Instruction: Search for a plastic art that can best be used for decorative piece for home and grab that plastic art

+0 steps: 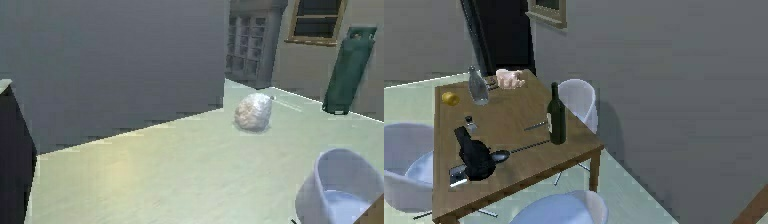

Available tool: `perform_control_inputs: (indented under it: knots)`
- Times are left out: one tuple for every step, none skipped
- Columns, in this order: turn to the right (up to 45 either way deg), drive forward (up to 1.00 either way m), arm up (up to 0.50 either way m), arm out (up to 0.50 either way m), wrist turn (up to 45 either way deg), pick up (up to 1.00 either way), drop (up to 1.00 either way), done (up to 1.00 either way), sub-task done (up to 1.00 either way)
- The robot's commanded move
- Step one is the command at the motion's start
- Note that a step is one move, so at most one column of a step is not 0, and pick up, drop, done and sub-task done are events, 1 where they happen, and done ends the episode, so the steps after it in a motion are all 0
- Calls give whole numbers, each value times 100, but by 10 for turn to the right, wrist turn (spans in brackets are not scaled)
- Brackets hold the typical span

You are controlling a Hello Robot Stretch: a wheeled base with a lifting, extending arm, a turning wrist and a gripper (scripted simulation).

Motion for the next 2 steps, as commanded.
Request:
perform_control_inputs:
  knots:
    - [-90,0,0,0,0,0,0,0,0]
    - [0,45,0,0,0,0,0,0,0]
